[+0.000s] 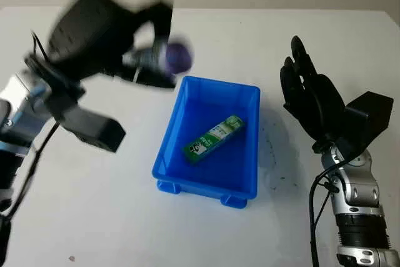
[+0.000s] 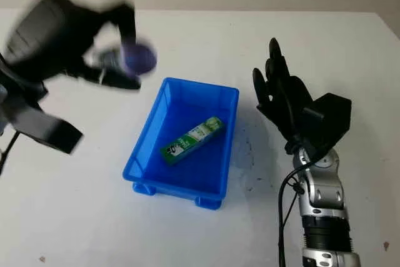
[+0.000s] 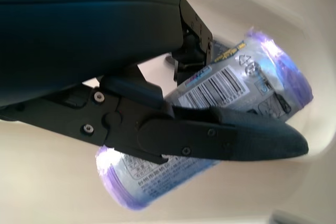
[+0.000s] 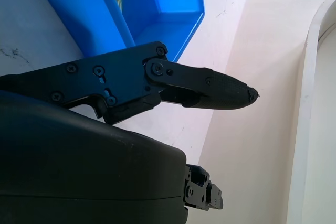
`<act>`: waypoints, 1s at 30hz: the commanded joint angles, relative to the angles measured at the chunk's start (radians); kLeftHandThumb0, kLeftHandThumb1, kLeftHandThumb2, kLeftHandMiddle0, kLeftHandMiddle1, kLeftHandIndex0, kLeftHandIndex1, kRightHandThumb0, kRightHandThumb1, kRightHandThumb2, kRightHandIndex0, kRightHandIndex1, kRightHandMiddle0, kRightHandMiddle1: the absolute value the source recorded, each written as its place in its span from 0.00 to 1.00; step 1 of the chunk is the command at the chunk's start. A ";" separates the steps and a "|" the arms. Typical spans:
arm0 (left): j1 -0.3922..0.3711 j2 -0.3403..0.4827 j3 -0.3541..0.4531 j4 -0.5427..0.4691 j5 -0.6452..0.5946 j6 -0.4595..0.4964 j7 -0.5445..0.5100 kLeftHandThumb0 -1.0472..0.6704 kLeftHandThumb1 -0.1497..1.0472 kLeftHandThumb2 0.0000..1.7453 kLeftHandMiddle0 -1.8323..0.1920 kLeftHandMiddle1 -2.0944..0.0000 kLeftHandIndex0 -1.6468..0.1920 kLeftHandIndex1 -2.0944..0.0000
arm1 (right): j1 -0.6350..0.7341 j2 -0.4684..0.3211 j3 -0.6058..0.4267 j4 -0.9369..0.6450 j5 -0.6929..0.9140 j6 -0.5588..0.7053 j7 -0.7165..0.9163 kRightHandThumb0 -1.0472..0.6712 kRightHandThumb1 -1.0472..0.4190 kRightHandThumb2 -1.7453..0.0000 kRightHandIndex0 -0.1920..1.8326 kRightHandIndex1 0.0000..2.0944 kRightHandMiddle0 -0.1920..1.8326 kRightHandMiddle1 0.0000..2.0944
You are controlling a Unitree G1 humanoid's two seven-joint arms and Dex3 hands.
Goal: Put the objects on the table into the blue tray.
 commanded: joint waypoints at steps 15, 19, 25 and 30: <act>0.016 -0.238 -0.179 -0.107 0.073 0.051 -0.302 0.35 1.00 0.14 0.25 0.00 0.38 0.00 | 0.008 0.006 0.001 -0.029 -0.001 -0.003 -0.019 0.19 0.00 0.68 0.00 0.00 0.00 0.00; 0.032 -0.254 -0.205 -0.024 0.163 0.000 -0.257 0.35 1.00 0.12 0.22 0.00 0.32 0.00 | 0.015 0.011 0.006 -0.037 -0.003 -0.006 -0.028 0.20 0.00 0.68 0.00 0.00 0.00 0.00; 0.038 -0.239 -0.218 0.060 0.239 0.002 -0.273 0.33 1.00 0.16 0.30 0.00 0.42 0.00 | 0.027 0.012 0.006 -0.043 0.000 -0.009 -0.026 0.21 0.00 0.67 0.00 0.00 0.00 0.00; 0.002 -0.202 -0.224 0.115 0.272 0.034 -0.355 0.19 1.00 0.27 0.92 0.45 0.97 0.63 | 0.035 0.014 0.005 -0.046 -0.003 -0.009 -0.028 0.21 0.00 0.67 0.00 0.00 0.00 0.00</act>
